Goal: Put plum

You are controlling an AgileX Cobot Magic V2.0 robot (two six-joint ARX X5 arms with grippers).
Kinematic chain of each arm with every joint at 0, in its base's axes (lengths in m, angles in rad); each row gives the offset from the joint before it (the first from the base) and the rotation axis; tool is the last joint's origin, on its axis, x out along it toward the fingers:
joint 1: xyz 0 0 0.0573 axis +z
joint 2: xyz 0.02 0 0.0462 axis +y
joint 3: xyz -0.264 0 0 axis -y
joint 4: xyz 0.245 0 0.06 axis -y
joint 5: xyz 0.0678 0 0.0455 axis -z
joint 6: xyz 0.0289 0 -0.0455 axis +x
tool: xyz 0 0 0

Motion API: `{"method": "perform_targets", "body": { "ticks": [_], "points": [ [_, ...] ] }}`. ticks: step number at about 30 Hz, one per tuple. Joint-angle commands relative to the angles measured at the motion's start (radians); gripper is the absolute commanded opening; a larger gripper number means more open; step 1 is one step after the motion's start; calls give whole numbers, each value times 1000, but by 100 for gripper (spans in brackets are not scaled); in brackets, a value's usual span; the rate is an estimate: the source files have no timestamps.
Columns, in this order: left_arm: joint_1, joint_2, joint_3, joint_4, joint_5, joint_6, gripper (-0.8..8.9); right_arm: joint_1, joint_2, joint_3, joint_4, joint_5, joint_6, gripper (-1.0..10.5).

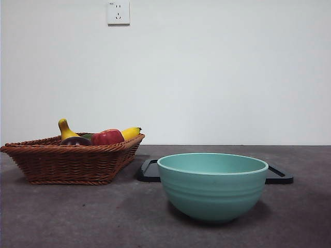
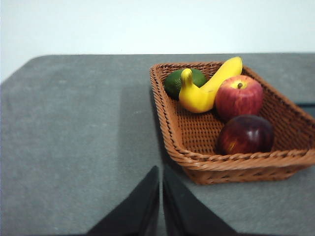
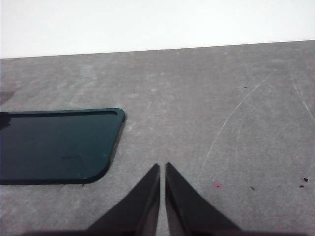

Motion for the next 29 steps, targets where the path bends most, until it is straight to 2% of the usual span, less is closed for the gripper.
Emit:
{"method": "perform_targets", "body": {
  "ticks": [1,9,13,17,24,29],
  "points": [
    [2,-1,-21,-6,3,-129,10,1,-3,-3,10,2,19,8],
    [2,-1,-15,-10,3,-346,10,1,-3,-3,11,-3,124,8],
    [2,-1,20,-21,3,-402,10,1,-3,18,10,-27,190,8],
    [2,2,80,-41,17,-446,10,1,-2,71,9,-32,202,8],
    [2,43,243,-177,40,-438,10,1,-2,217,-87,-60,201,8],
    [2,109,380,-283,82,-360,10,1,34,366,-213,-91,185,8]
  ]
}}
